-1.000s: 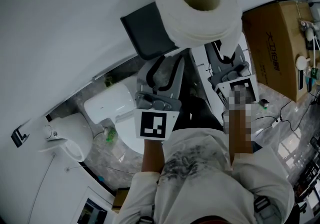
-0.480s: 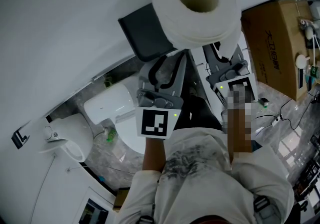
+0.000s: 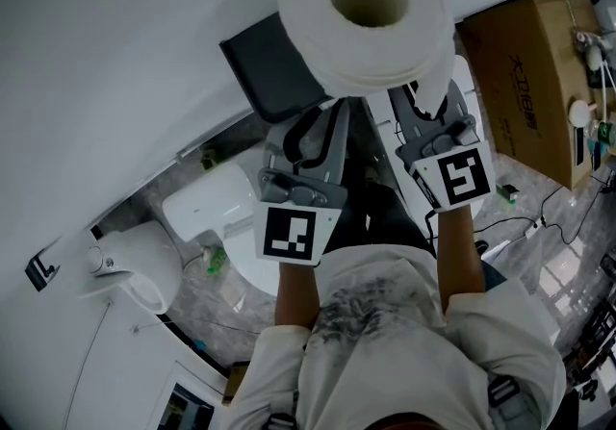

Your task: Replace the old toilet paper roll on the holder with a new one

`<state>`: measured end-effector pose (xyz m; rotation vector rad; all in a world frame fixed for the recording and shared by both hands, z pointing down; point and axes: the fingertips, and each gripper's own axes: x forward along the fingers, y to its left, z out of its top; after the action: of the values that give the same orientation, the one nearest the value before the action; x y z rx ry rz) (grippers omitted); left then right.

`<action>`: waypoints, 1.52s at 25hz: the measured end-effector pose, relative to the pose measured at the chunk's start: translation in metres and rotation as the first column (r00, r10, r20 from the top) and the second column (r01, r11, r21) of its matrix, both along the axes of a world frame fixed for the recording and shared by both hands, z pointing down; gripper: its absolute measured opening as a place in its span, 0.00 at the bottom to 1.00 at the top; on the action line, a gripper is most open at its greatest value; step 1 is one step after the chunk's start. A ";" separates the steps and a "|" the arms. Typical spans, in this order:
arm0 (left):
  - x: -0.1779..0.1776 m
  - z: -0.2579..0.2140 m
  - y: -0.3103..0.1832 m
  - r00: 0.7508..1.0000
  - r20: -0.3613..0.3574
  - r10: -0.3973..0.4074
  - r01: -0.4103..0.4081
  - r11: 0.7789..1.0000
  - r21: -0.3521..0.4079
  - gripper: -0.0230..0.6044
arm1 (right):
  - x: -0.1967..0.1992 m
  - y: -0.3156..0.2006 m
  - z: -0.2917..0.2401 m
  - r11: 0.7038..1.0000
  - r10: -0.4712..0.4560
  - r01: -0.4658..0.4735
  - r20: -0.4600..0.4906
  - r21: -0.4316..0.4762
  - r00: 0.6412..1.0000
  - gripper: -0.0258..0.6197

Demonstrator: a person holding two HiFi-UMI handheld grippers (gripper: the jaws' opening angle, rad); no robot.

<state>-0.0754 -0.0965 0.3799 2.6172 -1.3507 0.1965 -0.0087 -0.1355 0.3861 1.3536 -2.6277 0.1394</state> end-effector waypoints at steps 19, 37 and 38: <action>0.031 -0.006 -0.003 0.996 -0.013 0.090 -0.090 0.996 0.011 0.08 | 0.033 0.006 -0.001 0.999 0.054 -0.054 0.009 0.008 0.999 0.04; 0.058 -0.013 -0.017 0.994 -0.008 0.109 -0.109 0.994 0.020 0.07 | 0.059 0.015 -0.011 0.996 0.091 -0.090 0.018 -0.011 0.996 0.04; 0.059 -0.013 -0.018 0.994 -0.009 0.110 -0.109 0.994 0.020 0.07 | 0.060 0.015 -0.012 0.996 0.093 -0.093 0.019 -0.013 0.995 0.04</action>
<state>-0.0162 -0.1143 0.3668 2.7068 -1.2126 0.1870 0.0518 -0.1203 0.3745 1.4787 -2.5760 0.1814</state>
